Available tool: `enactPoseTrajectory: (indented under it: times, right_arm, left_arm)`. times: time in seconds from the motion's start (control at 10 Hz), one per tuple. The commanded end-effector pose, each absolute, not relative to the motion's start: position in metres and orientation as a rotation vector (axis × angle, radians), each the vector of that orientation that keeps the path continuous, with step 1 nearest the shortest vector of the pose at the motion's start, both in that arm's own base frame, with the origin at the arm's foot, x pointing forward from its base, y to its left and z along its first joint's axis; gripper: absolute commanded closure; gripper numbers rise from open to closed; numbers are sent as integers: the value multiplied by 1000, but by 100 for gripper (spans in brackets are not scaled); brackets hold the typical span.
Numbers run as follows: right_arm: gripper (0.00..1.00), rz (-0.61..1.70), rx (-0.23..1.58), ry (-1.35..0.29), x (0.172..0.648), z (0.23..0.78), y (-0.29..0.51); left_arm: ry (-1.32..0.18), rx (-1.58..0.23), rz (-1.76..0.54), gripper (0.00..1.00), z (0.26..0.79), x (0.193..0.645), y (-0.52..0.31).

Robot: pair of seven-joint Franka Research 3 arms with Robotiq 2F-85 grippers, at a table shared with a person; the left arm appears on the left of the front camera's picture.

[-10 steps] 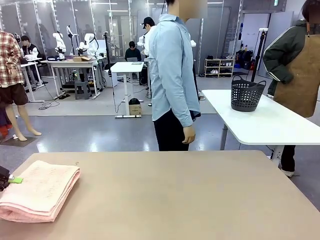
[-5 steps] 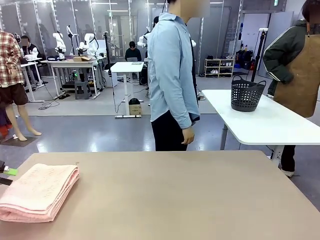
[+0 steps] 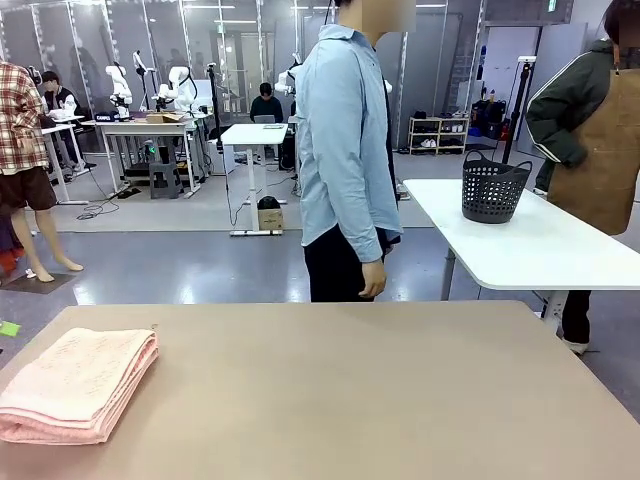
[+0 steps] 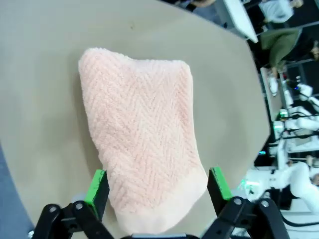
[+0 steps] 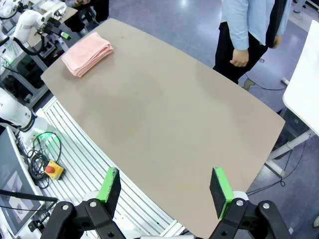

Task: Fold the towel.
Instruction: Pick up the 100 cm Hotel Towel and place it on the left side of the table.

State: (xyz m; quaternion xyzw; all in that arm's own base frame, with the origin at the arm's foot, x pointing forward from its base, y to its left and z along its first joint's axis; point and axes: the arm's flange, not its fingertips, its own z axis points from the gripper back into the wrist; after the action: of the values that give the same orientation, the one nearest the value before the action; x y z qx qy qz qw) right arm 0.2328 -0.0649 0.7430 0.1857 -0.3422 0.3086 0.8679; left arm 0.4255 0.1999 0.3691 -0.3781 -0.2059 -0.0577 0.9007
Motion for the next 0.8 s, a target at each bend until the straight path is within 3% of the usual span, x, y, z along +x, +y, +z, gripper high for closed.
enactPoseTrajectory:
  times: [0.0,0.7]
  right_arm:
    - [9,619,384,-713,233,744,-63]
    - [9,619,384,-713,233,744,-63]
  left_arm:
    - [-420,-734,-102,0,378,415,189]
    - [-430,-770,-123,0,374,422,197]
